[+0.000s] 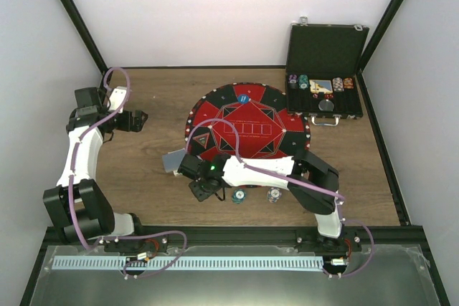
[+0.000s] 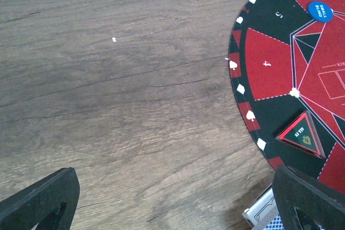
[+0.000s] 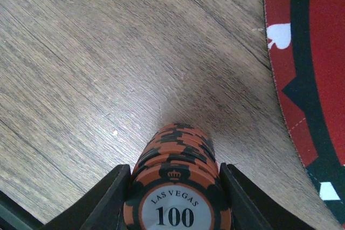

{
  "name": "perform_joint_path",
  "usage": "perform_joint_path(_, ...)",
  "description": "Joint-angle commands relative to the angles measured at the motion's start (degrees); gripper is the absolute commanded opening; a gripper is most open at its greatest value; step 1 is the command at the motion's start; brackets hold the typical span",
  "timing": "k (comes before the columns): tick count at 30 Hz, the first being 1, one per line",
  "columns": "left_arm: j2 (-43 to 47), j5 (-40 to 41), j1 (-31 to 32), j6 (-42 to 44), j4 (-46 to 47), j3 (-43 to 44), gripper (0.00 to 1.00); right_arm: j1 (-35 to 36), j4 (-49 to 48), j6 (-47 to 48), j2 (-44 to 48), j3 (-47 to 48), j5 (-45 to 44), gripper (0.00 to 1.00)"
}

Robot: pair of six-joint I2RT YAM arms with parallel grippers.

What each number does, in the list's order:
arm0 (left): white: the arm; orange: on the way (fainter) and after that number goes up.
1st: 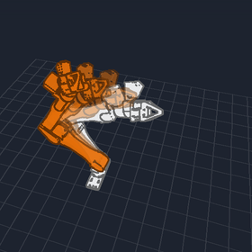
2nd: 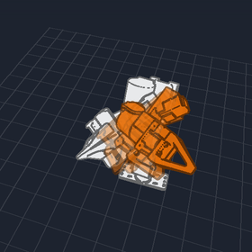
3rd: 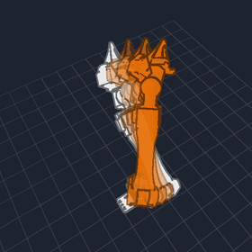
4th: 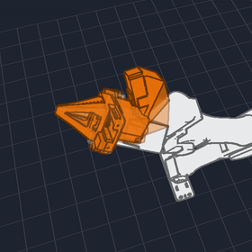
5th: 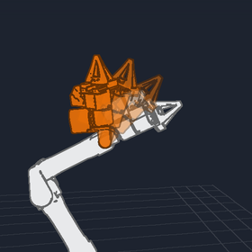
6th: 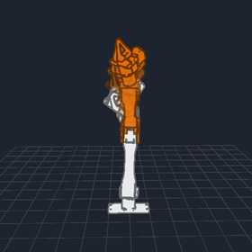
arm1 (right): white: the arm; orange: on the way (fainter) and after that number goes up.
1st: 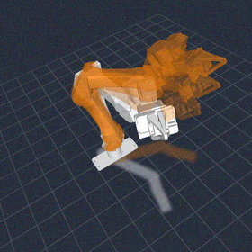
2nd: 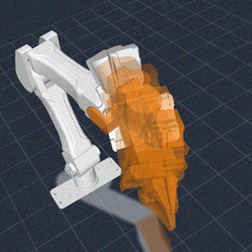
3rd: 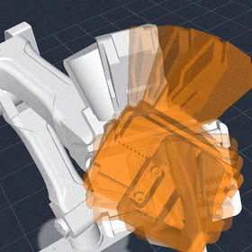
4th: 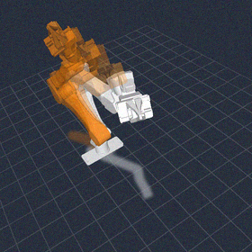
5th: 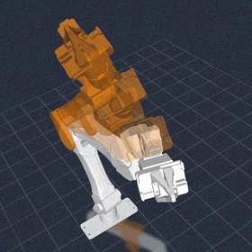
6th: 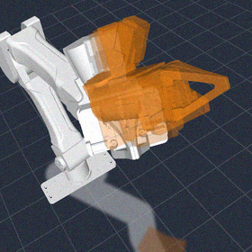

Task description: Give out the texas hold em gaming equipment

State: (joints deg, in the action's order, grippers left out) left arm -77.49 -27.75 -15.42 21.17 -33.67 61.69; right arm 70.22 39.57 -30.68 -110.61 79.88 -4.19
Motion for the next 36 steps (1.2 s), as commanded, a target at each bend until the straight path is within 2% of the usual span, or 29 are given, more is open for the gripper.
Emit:
perform_joint_path(1, 0.9, -1.6, -0.5, 0.6, -0.7, 0.7, 1.00, 0.0, 0.6, 0.2, 0.4, 2.1, -0.4, 0.44)
perform_joint_path(4, 0.9, -1.8, -0.5, 0.6, -0.8, 0.7, 1.00, 0.0, 1.3, 0.5, 0.4, 2.7, -0.1, 0.55)
perform_joint_path(7, 0.9, -2.0, -0.6, 0.6, -0.9, 0.6, 1.00, -0.1, 1.4, 0.5, 0.7, 2.8, -0.2, 0.57)
perform_joint_path(19, 1.0, -2.5, -0.7, 0.9, -1.1, 0.1, 1.00, 0.1, 1.6, 0.3, 1.1, 3.1, -0.9, 0.44)
perform_joint_path(28, 0.9, -3.0, -0.7, 0.9, -1.2, 0.1, 1.00, 0.1, 2.3, 0.4, 1.2, 3.8, -1.2, 0.51)
perform_joint_path(36, 0.9, -2.8, -0.7, 1.0, -1.2, 0.1, 1.00, 0.1, 2.2, 0.5, 0.7, 3.1, -1.5, 0.49)
